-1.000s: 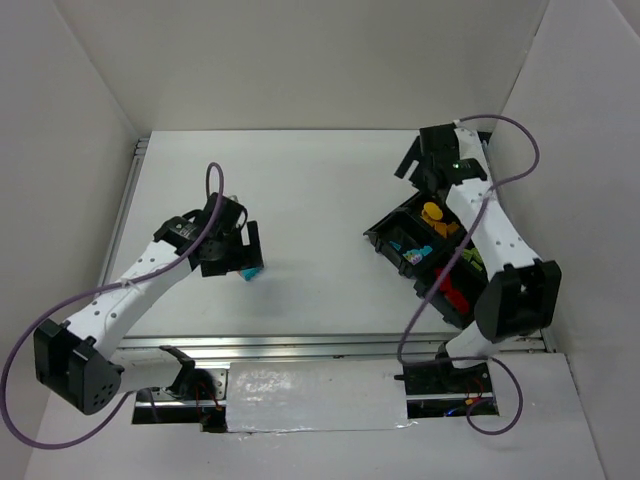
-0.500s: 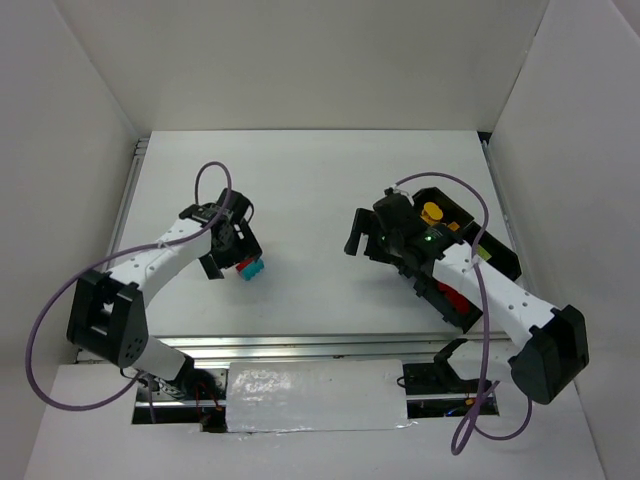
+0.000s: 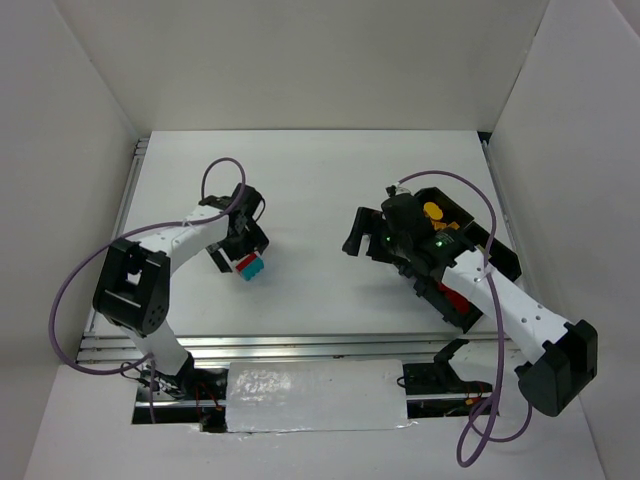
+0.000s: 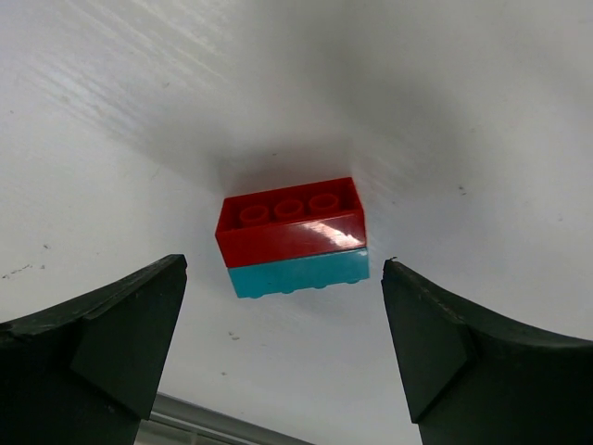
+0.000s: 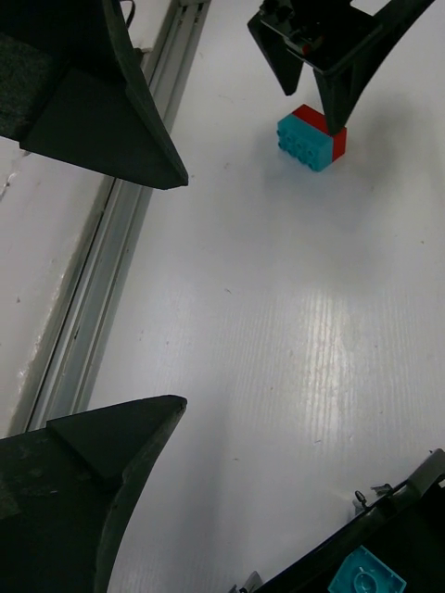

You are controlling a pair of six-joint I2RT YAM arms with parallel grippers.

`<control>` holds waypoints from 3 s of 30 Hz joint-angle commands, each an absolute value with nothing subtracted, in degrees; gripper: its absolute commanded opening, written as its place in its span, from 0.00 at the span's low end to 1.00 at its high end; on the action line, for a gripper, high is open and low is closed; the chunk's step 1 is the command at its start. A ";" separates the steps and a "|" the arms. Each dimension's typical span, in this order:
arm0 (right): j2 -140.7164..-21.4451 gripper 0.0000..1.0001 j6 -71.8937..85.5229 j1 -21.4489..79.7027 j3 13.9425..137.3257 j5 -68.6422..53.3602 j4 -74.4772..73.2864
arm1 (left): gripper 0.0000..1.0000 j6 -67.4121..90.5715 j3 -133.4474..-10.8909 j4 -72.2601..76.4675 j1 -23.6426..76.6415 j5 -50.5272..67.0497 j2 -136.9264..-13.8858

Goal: Sort the legos into containers by color

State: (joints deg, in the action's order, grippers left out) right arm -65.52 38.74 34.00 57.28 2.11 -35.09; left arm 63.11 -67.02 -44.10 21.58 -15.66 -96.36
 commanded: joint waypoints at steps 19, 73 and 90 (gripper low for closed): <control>-66.97 1.00 31.73 34.54 59.50 -1.14 -34.54 | 0.92 69.61 -66.09 -39.73 20.83 -15.12 -101.60; -81.47 0.26 46.85 47.02 57.22 2.73 7.91 | 0.00 75.85 -70.49 -33.22 31.38 3.96 -77.61; -71.02 0.00 33.66 40.78 35.70 -25.48 18.37 | 0.00 63.81 -73.04 -39.20 23.47 0.26 -73.92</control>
